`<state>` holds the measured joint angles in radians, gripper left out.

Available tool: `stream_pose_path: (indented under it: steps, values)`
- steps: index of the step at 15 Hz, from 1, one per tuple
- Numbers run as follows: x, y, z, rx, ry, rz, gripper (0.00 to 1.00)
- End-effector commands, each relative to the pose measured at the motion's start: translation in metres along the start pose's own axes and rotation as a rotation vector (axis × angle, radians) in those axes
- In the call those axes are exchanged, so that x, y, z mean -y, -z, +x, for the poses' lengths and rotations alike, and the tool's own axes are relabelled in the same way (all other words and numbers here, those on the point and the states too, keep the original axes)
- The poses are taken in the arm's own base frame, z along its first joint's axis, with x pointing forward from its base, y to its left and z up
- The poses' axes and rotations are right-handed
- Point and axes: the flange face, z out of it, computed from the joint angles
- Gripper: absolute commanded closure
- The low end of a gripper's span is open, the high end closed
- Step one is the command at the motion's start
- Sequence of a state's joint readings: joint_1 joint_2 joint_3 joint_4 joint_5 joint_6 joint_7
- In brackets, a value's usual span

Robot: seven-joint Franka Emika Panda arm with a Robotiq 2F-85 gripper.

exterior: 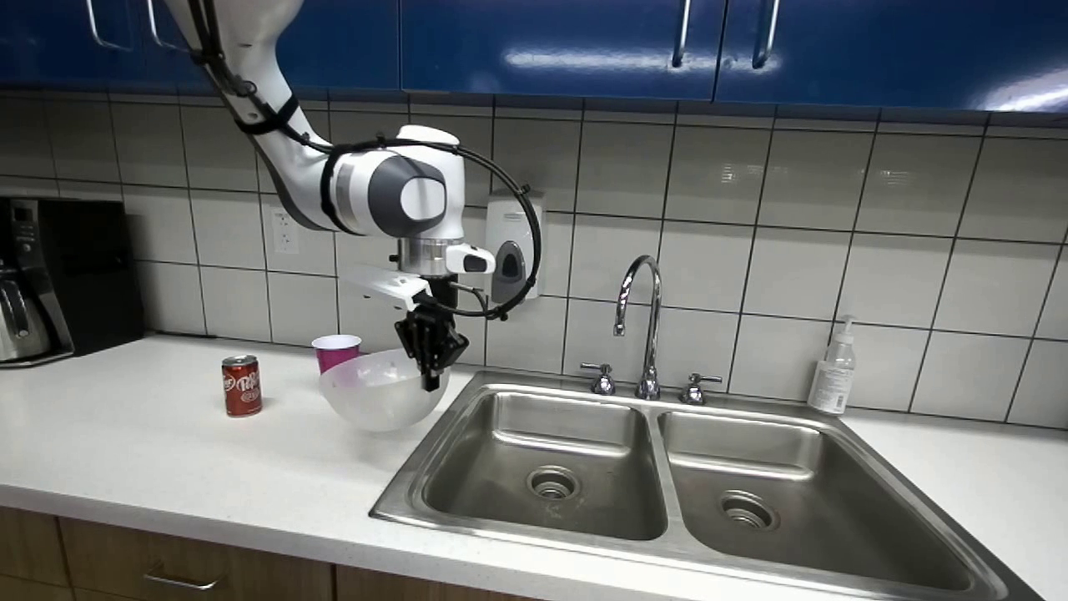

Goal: Put the plastic bowl in the left sink

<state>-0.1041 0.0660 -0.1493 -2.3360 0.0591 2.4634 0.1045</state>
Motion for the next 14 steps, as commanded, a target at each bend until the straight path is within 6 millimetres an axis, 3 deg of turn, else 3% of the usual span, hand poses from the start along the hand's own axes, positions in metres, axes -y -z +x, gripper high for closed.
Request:
stream_pose_path:
  steps: [1,6,14]
  values:
    - [-0.027,0.007,0.020,-0.008,-0.099,0.005,0.98]
    - [-0.062,0.002,0.043,-0.004,-0.167,-0.009,0.98]
    - [-0.103,-0.025,0.091,0.020,-0.229,-0.048,0.98]
